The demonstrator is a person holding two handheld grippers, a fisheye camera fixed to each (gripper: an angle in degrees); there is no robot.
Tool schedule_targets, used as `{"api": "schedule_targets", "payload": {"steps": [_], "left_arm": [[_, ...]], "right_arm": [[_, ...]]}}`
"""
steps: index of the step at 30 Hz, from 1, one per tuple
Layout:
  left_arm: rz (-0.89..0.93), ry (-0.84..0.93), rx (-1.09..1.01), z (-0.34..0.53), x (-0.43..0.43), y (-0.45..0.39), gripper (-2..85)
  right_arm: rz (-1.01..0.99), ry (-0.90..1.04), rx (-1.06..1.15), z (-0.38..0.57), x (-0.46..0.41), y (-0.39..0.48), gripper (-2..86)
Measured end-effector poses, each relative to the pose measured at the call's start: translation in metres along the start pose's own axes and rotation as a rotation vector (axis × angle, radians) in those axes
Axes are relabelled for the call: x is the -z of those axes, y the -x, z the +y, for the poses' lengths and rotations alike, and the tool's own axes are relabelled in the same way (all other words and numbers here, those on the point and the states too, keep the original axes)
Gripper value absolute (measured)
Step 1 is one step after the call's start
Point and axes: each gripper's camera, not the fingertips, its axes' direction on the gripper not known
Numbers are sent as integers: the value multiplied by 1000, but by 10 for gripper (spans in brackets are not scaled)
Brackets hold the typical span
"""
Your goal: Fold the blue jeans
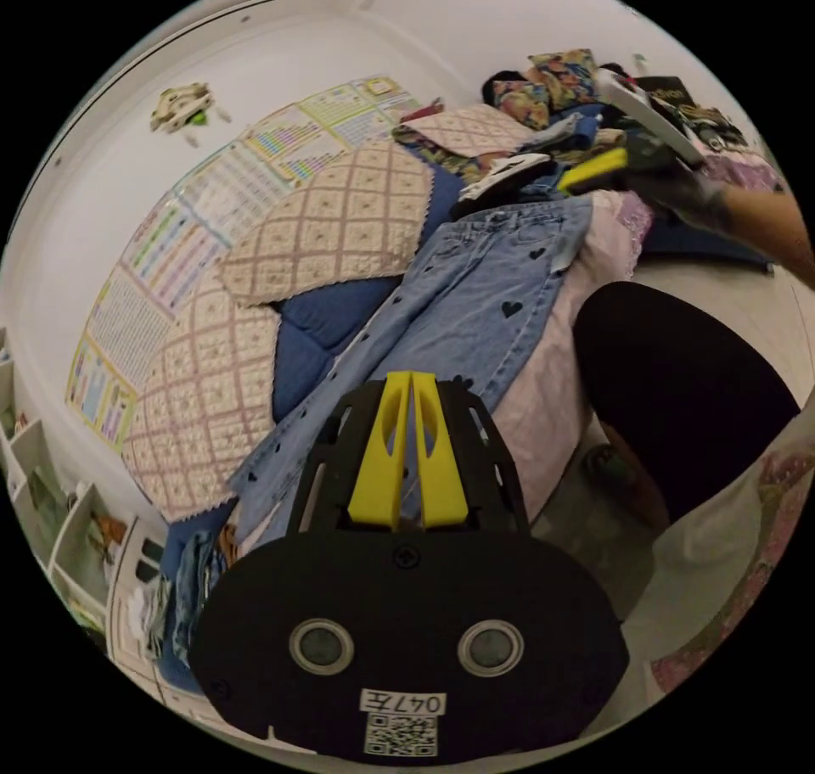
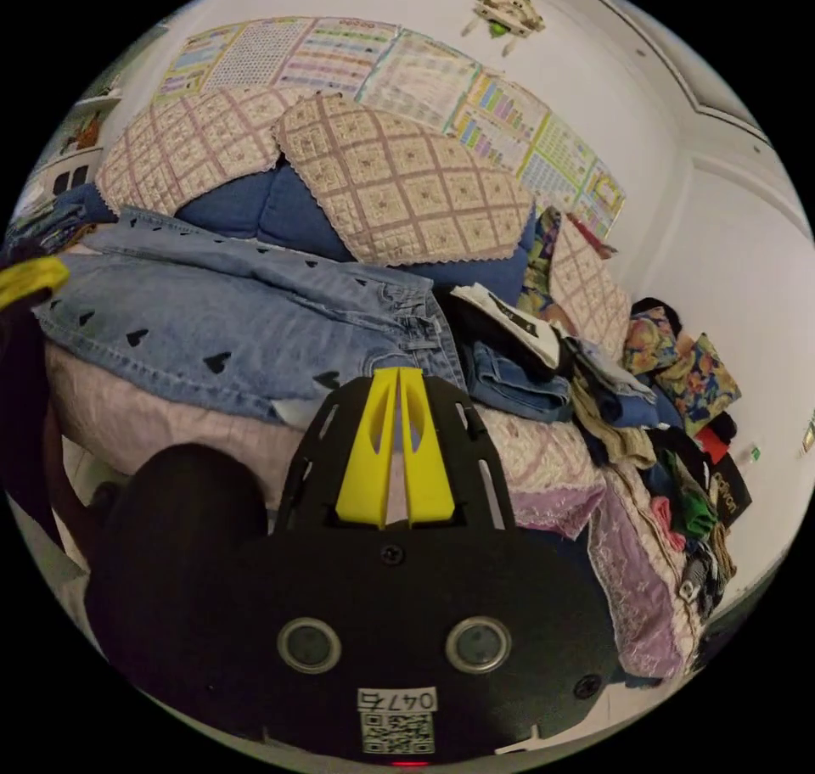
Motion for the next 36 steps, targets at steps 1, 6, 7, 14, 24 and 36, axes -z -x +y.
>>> {"api": "schedule_targets", "payload": {"steps": [1,6,7,14,24,36], "left_arm": [[3,-13,-28,-10,-3,-8,-8],[80,-48,24,-31,-23,-21,-8],[112,-45,42,-29,-28,-24,-8],[96,39,60,-19,-37,-40,-8],[104,-16,168,-8,-22,-45,-8],[-79,-134,344,35,19,-15,-8]], "right_arm": [[-42,62,5,-18,-15,-9,-6],[-53,214,78,-70,-82,-23,-7],[-50,254,107,-78,-96,-21,-7],[-84,473,87,-96,-147,-25,-8],[83,421,206,-86,-81,-11,-8],[133,-44,-110,125,194,23,5]]}}
